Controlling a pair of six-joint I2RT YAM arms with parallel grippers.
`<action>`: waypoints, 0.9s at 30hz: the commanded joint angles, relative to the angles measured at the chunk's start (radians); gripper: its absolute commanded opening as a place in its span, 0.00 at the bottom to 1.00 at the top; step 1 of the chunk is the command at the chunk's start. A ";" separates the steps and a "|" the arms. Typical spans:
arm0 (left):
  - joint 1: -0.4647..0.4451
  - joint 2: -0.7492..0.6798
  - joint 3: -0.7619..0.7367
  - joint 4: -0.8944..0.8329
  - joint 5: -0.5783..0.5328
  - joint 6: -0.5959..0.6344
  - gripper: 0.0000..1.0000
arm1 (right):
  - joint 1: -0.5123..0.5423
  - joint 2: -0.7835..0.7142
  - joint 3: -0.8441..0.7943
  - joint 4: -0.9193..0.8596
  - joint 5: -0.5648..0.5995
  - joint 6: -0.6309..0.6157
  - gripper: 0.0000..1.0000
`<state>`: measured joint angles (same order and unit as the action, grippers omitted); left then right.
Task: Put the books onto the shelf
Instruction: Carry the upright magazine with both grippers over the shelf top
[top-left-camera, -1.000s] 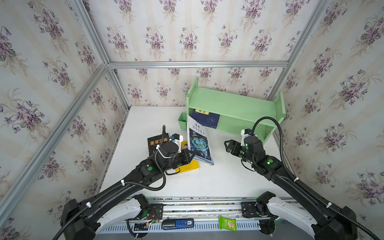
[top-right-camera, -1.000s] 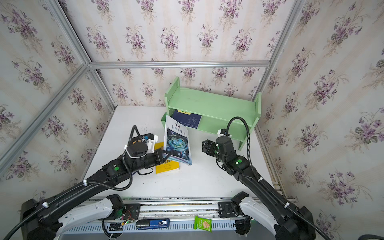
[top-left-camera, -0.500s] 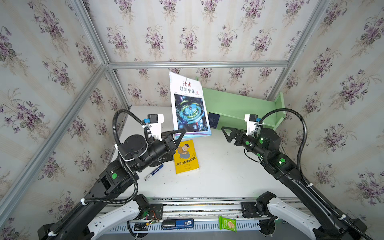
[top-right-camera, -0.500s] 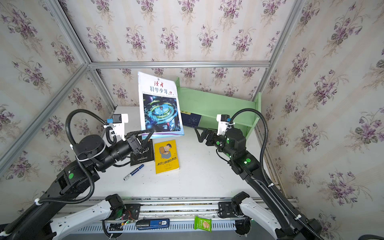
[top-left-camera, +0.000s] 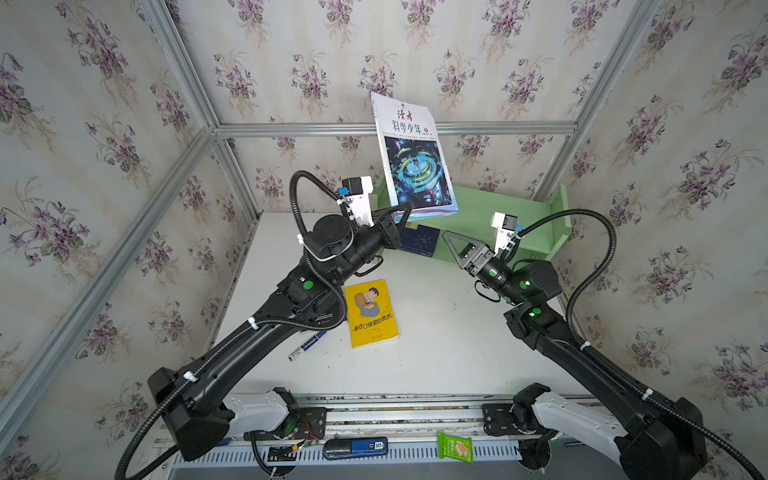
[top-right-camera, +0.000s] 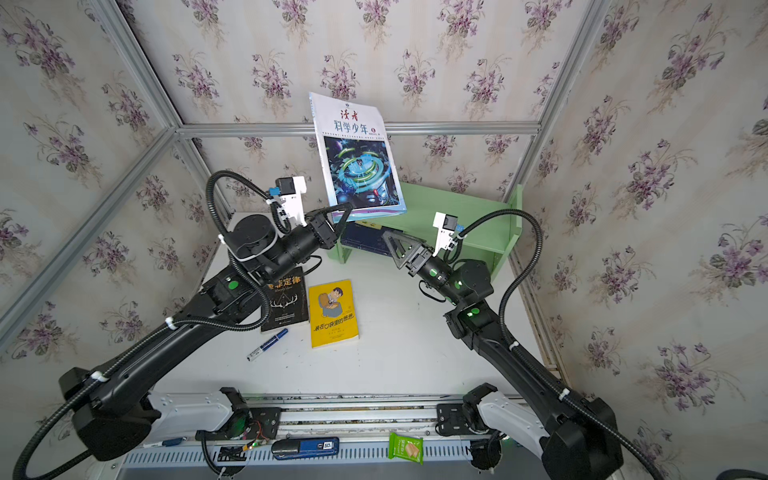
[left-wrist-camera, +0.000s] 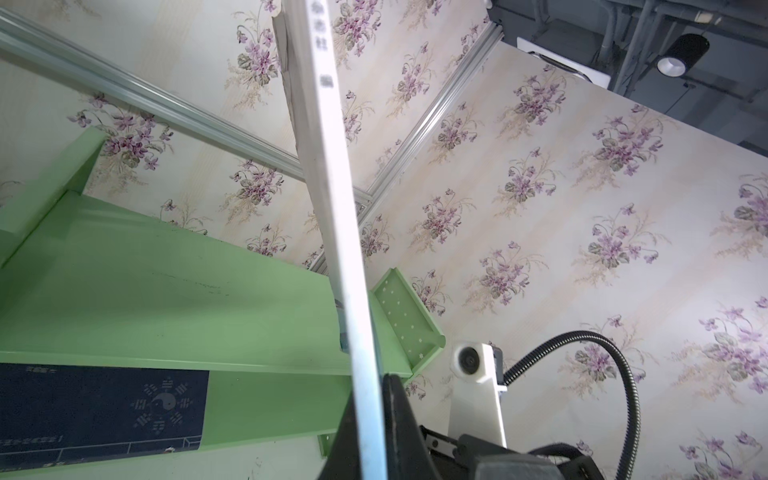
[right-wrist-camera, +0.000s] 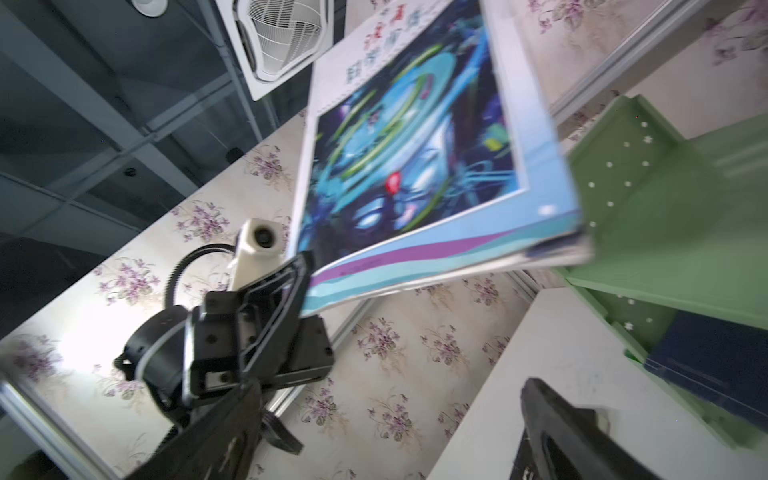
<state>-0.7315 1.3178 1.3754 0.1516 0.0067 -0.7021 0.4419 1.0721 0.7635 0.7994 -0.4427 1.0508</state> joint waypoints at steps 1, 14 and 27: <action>0.004 0.041 0.016 0.217 0.041 -0.094 0.03 | 0.000 0.062 0.038 0.225 -0.014 0.086 0.99; 0.004 0.086 -0.069 0.350 0.075 -0.235 0.04 | 0.000 0.263 0.161 0.273 0.066 0.168 0.89; 0.004 0.089 -0.158 0.376 0.094 -0.299 0.32 | -0.060 0.287 0.156 0.163 0.067 0.201 0.24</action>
<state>-0.7277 1.4109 1.2251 0.4419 0.0860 -0.9863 0.4011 1.3655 0.9253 0.9482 -0.3645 1.2366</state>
